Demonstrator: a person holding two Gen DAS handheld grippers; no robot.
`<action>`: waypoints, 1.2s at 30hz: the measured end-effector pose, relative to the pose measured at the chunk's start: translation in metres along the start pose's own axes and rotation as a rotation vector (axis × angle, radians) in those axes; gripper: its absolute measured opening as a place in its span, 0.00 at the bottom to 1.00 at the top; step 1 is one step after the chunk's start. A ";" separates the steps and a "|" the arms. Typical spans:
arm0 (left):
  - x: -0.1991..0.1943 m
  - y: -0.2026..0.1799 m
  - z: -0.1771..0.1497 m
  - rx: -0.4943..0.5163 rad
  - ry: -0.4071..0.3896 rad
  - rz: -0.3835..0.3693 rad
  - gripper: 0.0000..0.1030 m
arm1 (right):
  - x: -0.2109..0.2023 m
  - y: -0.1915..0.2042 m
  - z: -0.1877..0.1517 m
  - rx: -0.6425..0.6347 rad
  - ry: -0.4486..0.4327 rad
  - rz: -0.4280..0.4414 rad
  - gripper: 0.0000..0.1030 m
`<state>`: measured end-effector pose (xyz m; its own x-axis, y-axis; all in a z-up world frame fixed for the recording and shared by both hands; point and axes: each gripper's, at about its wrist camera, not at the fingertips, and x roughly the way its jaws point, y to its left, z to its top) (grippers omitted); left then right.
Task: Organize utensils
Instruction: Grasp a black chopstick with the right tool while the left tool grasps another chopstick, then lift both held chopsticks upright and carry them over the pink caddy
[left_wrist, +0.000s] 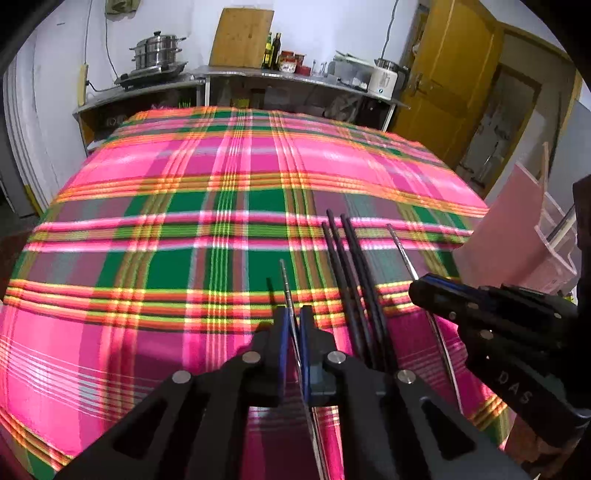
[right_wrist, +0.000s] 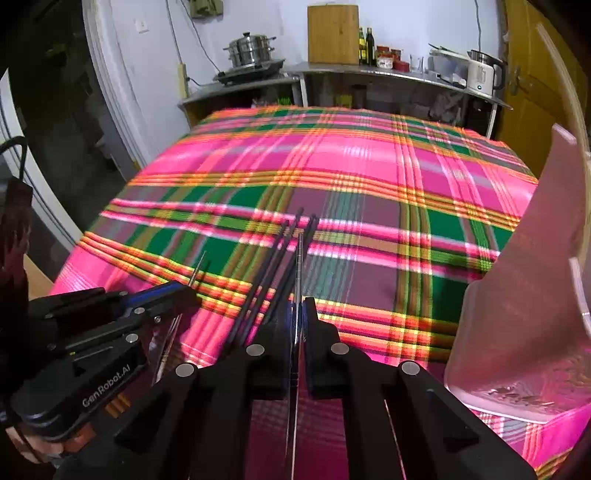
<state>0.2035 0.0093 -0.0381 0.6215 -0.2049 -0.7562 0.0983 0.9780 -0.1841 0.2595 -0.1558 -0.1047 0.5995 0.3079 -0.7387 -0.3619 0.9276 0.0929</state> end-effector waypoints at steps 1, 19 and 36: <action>-0.004 0.001 0.002 0.000 -0.007 -0.003 0.06 | -0.005 0.001 0.001 0.000 -0.009 0.004 0.05; -0.097 -0.010 0.019 0.024 -0.153 -0.071 0.04 | -0.090 0.009 0.007 0.020 -0.149 0.018 0.05; -0.015 0.018 0.003 -0.054 0.051 -0.033 0.21 | -0.113 0.008 0.007 0.018 -0.184 0.011 0.05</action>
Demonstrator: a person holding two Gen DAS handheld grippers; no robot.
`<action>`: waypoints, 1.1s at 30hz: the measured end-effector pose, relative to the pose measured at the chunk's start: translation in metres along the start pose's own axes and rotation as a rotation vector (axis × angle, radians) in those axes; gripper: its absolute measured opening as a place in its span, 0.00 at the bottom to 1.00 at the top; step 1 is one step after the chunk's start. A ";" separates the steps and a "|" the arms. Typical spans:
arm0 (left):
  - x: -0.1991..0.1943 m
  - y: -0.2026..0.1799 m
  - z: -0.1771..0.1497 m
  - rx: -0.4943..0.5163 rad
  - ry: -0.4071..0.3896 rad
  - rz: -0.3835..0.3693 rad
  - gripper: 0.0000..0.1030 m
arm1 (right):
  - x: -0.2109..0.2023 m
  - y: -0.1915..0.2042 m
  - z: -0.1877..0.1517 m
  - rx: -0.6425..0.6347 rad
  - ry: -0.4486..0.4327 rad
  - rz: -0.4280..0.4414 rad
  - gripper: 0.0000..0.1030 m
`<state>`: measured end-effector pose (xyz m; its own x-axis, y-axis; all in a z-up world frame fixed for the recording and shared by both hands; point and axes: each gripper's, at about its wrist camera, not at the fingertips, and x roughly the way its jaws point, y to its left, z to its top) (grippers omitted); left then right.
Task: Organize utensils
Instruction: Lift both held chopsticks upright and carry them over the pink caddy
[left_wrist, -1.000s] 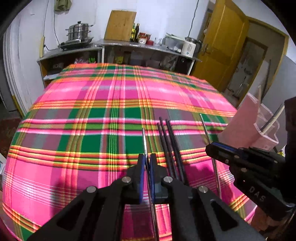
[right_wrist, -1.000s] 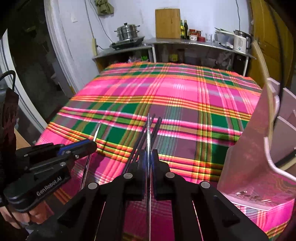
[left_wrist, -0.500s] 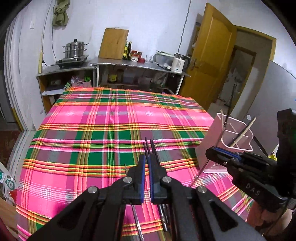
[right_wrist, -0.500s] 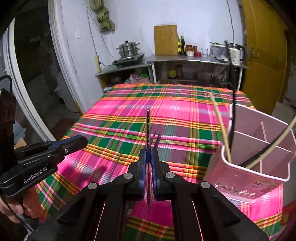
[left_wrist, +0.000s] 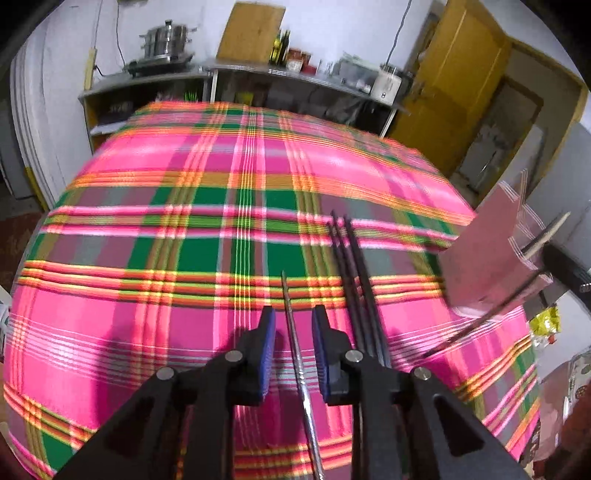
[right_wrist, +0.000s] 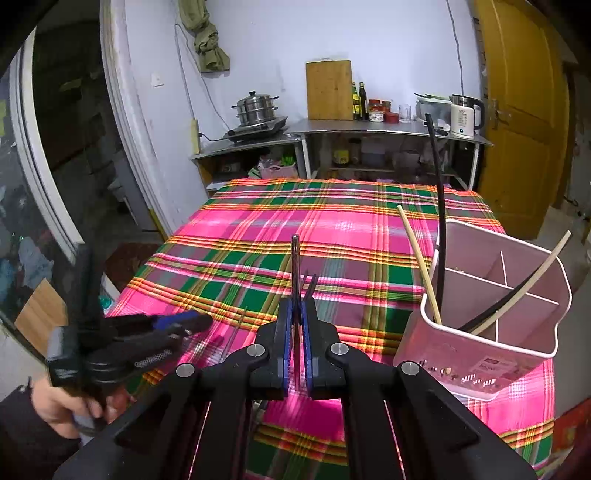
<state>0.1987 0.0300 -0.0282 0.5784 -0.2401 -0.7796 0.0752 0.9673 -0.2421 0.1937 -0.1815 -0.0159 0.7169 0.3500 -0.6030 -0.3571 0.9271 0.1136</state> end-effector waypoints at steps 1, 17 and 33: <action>0.007 -0.001 -0.001 0.006 0.014 0.006 0.21 | 0.000 -0.001 0.001 -0.001 0.000 0.000 0.05; 0.042 -0.024 0.011 0.101 0.090 0.083 0.05 | -0.005 -0.006 0.003 0.000 -0.005 -0.009 0.05; -0.099 -0.042 0.034 0.136 -0.164 -0.067 0.05 | -0.042 -0.012 0.006 0.024 -0.073 -0.004 0.05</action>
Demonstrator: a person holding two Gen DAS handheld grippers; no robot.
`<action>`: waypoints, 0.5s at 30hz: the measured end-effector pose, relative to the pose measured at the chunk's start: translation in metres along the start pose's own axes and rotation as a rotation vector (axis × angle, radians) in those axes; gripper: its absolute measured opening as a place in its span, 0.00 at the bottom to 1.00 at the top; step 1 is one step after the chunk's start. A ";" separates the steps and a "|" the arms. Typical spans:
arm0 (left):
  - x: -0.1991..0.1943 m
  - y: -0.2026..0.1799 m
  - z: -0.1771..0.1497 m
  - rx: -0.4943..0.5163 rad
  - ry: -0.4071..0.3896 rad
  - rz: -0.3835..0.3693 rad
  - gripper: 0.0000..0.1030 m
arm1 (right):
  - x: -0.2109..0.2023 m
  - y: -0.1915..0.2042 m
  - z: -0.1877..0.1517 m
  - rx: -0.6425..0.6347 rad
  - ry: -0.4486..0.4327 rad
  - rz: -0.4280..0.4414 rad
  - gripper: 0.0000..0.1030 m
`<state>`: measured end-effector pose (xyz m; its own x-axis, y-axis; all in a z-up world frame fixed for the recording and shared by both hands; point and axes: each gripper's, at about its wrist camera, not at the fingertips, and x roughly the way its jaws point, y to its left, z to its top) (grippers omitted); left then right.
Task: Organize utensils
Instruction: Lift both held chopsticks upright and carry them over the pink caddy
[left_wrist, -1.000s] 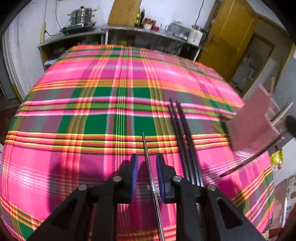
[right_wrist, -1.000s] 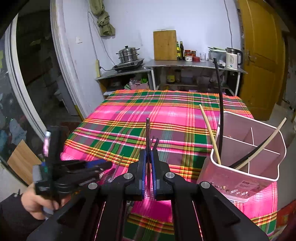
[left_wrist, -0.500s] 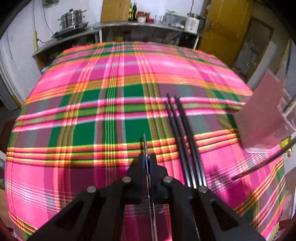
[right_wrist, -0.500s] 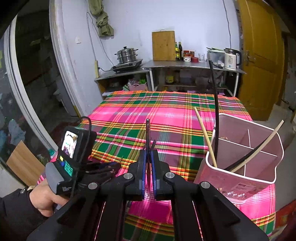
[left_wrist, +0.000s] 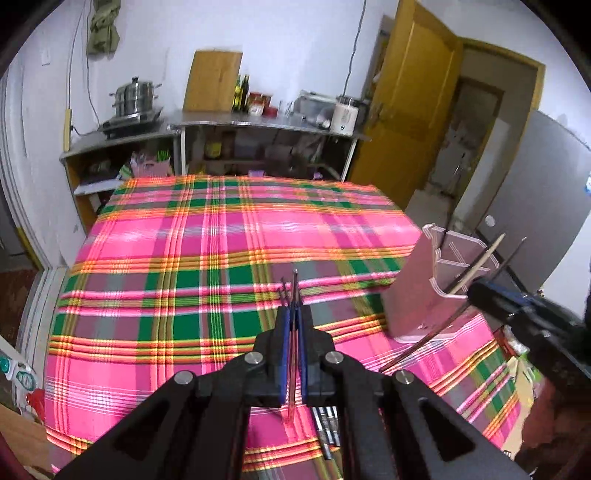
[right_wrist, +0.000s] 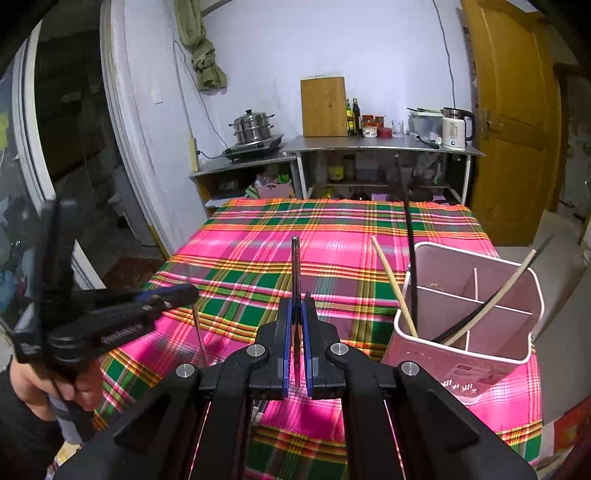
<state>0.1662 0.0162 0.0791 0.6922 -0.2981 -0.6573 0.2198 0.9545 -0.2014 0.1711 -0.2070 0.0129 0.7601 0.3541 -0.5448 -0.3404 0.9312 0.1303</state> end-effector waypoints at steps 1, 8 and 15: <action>-0.005 -0.002 0.002 0.002 -0.008 -0.004 0.05 | -0.004 -0.001 0.000 0.005 -0.005 0.001 0.05; -0.030 -0.024 0.018 0.018 -0.048 -0.066 0.05 | -0.031 -0.011 0.002 0.023 -0.046 -0.016 0.05; -0.044 -0.062 0.033 0.062 -0.062 -0.155 0.05 | -0.060 -0.034 0.007 0.066 -0.088 -0.055 0.05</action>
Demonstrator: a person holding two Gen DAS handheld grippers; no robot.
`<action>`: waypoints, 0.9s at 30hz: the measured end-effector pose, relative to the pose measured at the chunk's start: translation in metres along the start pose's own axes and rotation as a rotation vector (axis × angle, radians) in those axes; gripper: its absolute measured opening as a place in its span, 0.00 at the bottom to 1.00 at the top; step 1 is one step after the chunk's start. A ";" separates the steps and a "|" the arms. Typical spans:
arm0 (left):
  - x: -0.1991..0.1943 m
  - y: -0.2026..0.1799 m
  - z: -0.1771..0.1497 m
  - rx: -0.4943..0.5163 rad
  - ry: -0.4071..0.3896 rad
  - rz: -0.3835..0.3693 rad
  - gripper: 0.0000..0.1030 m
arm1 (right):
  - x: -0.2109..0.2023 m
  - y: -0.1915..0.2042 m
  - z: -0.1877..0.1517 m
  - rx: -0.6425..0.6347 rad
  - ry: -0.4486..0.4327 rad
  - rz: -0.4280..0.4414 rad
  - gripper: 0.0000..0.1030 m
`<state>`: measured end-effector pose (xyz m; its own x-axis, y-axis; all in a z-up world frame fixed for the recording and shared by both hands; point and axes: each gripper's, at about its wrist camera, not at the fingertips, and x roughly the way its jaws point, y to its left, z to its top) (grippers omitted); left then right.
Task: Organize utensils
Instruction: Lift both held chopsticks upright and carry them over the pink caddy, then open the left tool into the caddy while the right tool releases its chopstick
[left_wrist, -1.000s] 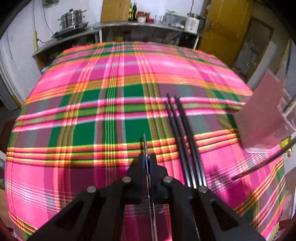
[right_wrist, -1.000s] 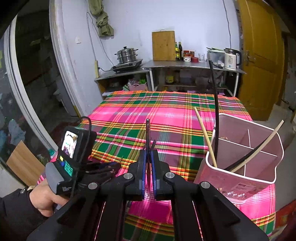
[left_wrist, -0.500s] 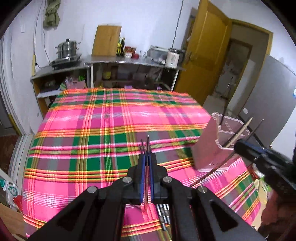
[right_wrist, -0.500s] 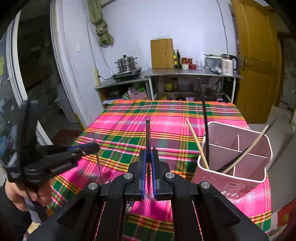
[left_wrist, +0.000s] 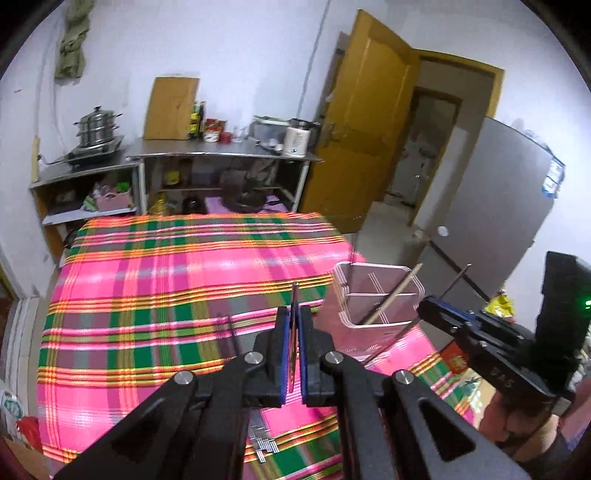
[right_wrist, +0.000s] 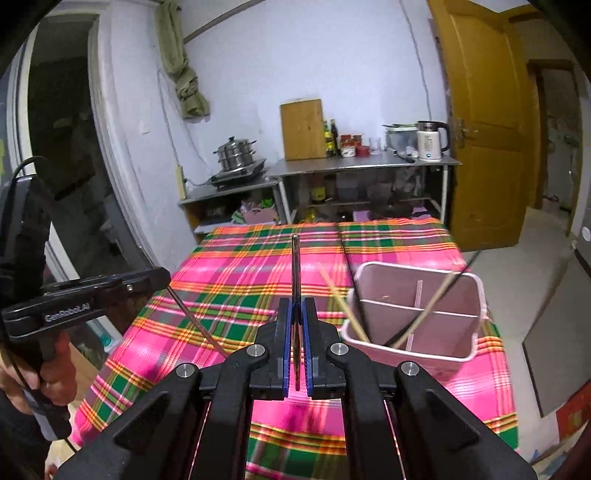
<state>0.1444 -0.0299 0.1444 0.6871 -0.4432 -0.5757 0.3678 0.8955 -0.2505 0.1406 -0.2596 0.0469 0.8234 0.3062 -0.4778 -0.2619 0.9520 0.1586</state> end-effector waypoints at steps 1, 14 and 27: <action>0.000 -0.006 0.003 0.004 -0.002 -0.014 0.05 | -0.006 -0.006 0.002 0.010 -0.009 -0.011 0.05; 0.018 -0.063 0.055 0.040 -0.060 -0.129 0.05 | -0.036 -0.057 0.031 0.099 -0.104 -0.103 0.05; 0.077 -0.065 0.059 0.018 -0.012 -0.134 0.05 | -0.003 -0.083 0.037 0.166 -0.107 -0.109 0.05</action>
<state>0.2106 -0.1245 0.1620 0.6385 -0.5592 -0.5288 0.4675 0.8276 -0.3106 0.1790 -0.3397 0.0673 0.8932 0.1906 -0.4073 -0.0892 0.9628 0.2549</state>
